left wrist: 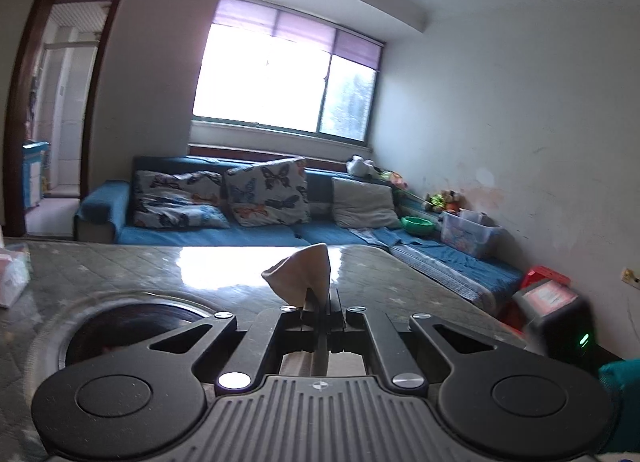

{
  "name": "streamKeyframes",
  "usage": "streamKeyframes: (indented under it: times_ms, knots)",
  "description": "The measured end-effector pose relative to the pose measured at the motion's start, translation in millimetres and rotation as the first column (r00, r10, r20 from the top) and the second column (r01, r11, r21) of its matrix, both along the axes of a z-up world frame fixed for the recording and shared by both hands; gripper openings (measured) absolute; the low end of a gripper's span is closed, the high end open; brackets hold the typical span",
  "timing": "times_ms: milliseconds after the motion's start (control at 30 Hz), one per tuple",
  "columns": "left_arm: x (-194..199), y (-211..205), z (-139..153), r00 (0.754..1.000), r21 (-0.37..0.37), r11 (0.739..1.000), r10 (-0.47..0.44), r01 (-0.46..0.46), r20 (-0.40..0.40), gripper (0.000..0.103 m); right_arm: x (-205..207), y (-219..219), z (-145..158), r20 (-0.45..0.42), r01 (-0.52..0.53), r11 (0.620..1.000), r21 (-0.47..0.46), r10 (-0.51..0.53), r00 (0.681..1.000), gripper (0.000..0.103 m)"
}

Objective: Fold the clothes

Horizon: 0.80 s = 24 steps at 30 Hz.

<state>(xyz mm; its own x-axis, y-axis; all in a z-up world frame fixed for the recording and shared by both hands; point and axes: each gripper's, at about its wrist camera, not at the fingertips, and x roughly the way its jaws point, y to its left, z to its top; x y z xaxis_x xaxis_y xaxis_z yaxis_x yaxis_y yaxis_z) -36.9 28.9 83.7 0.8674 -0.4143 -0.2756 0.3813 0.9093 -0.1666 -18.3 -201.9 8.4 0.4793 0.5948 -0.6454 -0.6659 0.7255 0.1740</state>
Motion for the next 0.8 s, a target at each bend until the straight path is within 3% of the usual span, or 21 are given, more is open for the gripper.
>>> streamKeyframes:
  times_ms: [233, 400, 567, 700, 800]
  knots:
    - [1.6, -48.4, -33.1, 0.990, 0.038, 0.991, -0.126, 0.129, -0.066, 0.003, -13.7, -75.3, 10.2, 0.024, 0.199, 0.980, -0.021, -0.199, 0.980, 0.017]
    - [5.0, -76.0, -73.0, 0.957, 0.064, 0.974, -0.200, 0.218, -0.210, 0.009, -20.5, -105.6, 6.9, 0.007, 0.286, 0.958, -0.005, -0.286, 0.958, 0.017]
    - [0.7, -71.7, -91.2, 0.936, 0.081, 0.970, -0.196, 0.229, -0.294, 0.029, -16.4, -113.2, 2.4, -0.008, 0.294, 0.956, 0.017, -0.294, 0.956, 0.017]
    - [0.0, -50.3, -83.0, 0.942, 0.079, 0.976, -0.171, 0.201, -0.289, 0.040, -14.5, -103.8, -2.1, -0.020, 0.266, 0.963, 0.032, -0.265, 0.964, 0.017]
    - [-1.2, -35.4, -78.6, 0.949, 0.086, 0.980, -0.150, 0.180, -0.279, 0.042, -13.2, -93.5, -8.2, -0.038, 0.247, 0.968, 0.040, -0.245, 0.969, 0.017]
